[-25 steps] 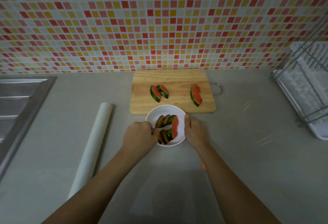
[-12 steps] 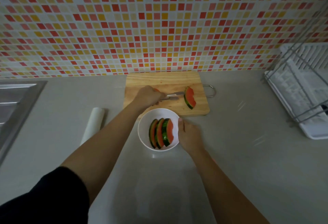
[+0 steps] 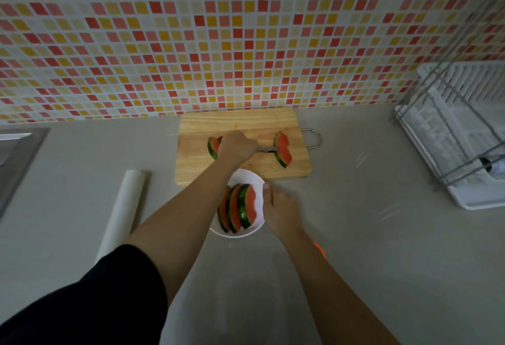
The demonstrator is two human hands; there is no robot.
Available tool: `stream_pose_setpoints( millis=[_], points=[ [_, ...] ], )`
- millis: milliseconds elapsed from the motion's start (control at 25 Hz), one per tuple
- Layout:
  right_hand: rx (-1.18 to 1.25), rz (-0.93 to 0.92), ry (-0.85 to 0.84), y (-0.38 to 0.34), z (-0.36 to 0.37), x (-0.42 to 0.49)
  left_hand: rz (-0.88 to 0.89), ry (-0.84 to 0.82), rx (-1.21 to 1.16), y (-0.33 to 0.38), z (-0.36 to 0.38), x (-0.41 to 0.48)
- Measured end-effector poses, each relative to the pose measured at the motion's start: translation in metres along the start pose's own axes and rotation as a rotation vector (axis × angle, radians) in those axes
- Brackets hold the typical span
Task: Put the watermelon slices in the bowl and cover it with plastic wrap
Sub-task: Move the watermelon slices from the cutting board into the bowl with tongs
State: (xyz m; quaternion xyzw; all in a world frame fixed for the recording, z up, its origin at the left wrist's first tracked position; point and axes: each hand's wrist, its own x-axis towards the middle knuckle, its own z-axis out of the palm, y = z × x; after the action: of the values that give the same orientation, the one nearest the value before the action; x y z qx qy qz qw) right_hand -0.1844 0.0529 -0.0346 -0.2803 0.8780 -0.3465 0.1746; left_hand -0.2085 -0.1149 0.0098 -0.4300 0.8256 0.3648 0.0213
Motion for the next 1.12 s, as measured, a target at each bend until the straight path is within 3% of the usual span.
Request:
stream_pose_setpoints(
  millis=[320, 480, 600, 840, 1120],
  points=[
    [0.093, 0.022, 0.001, 0.005, 0.003, 0.0, -0.013, 0.191, -0.293, -0.046, -0.084, -0.074],
    [0.125, 0.089, 0.04, 0.003, 0.003, 0.0, -0.038, 0.114, -0.192, -0.089, -0.104, -0.137],
    [0.148, 0.14, 0.035, 0.002, 0.003, -0.001, 0.033, 0.071, 0.04, -0.097, -0.082, -0.159],
    [0.116, 0.132, 0.054, 0.002, 0.006, 0.002, 0.133, 0.164, 0.399, -0.071, -0.032, -0.168],
    [0.121, 0.112, 0.046, 0.003, 0.004, 0.002, 0.129, 0.127, 0.417, -0.064, -0.041, -0.171]
  ],
)
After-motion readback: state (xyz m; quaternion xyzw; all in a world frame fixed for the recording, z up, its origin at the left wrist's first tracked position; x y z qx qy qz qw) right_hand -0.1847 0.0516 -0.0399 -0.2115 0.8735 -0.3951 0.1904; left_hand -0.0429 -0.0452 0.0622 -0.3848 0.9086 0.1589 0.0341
